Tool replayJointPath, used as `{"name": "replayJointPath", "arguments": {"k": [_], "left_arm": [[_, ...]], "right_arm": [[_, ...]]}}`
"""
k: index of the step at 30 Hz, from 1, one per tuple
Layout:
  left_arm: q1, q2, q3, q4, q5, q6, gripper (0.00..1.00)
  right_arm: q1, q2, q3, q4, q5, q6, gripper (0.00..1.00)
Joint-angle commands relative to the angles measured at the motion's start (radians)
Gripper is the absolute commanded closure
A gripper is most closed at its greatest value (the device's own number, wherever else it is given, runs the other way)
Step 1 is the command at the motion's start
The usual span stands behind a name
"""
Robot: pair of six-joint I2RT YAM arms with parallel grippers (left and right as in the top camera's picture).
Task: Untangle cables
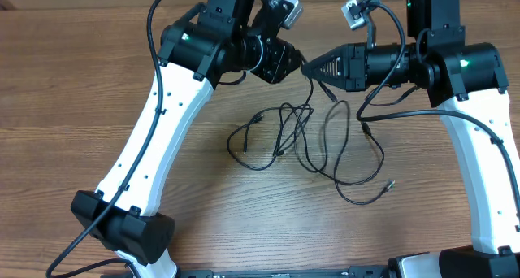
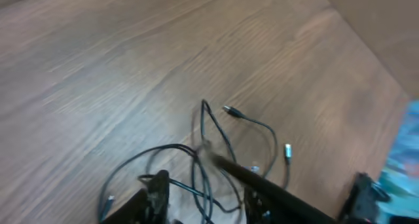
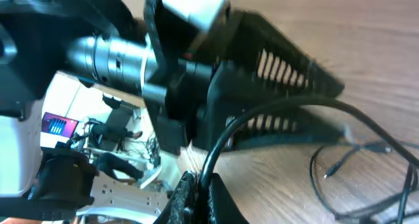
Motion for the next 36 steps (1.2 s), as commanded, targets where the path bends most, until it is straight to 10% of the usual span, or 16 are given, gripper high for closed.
{"name": "replayJointPath", "arguments": {"k": [1,15,19,22,28,36], "left_arm": [[-0.001,0.016,0.002,-0.018,0.092,0.017,0.59],[-0.002,0.016,0.002,0.254,0.051,0.011,0.53],[-0.001,0.016,0.002,0.251,0.052,-0.023,0.65],[-0.001,0.016,0.002,0.215,0.052,-0.023,0.96],[0.007,0.013,0.002,0.150,0.017,-0.023,0.96],[0.045,0.005,0.002,0.010,-0.078,-0.023,0.96]], "right_arm": [[-0.002,-0.006,0.013,0.055,-0.024,0.020,0.96],[-0.002,-0.006,0.013,0.194,-0.026,0.491,0.96],[-0.002,-0.006,0.013,0.221,-0.025,0.510,0.96],[-0.002,-0.006,0.013,0.246,-0.025,0.513,0.96],[-0.002,-0.006,0.013,0.241,-0.008,0.509,0.96],[-0.002,-0.004,0.008,-0.035,0.651,0.448,0.91]]}}
